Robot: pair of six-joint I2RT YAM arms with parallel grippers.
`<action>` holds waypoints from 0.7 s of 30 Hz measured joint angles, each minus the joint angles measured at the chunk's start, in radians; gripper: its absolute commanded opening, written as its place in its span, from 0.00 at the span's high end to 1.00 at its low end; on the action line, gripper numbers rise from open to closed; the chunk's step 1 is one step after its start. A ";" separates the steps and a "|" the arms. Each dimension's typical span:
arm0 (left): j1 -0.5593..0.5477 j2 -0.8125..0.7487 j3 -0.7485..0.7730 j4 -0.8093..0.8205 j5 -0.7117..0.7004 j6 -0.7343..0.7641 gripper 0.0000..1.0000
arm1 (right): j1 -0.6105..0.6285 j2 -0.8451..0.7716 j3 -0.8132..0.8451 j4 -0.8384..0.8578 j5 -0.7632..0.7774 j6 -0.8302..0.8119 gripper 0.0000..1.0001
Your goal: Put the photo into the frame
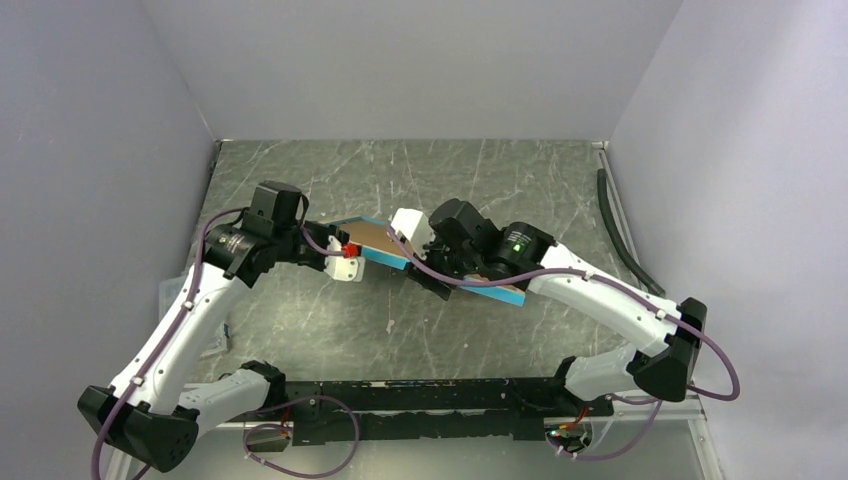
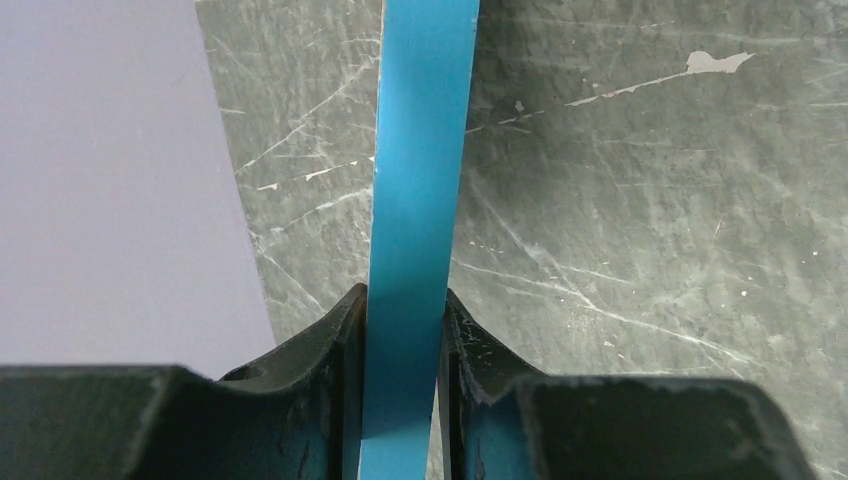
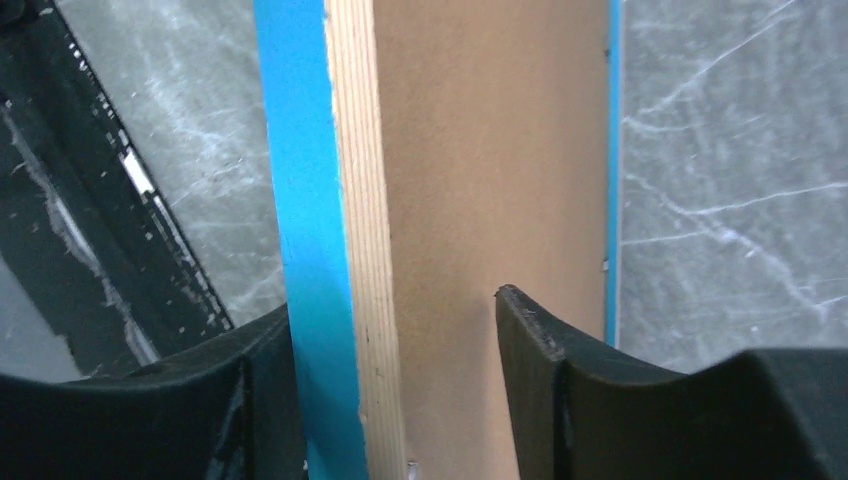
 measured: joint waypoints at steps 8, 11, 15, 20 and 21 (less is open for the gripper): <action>-0.001 0.013 0.024 0.000 -0.002 -0.038 0.51 | 0.016 -0.006 0.034 0.017 0.032 -0.012 0.65; 0.001 0.015 0.046 0.011 0.002 -0.108 0.11 | 0.014 0.019 0.080 0.007 0.051 -0.013 0.67; 0.002 0.010 0.053 0.025 0.011 -0.188 0.06 | 0.013 0.059 0.136 0.000 0.049 0.012 0.67; 0.029 0.011 0.093 0.067 0.013 -0.333 0.06 | -0.026 0.114 0.239 -0.024 0.010 0.061 0.66; 0.048 0.014 0.111 0.078 0.018 -0.368 0.06 | -0.048 0.127 0.265 -0.026 -0.015 0.078 0.66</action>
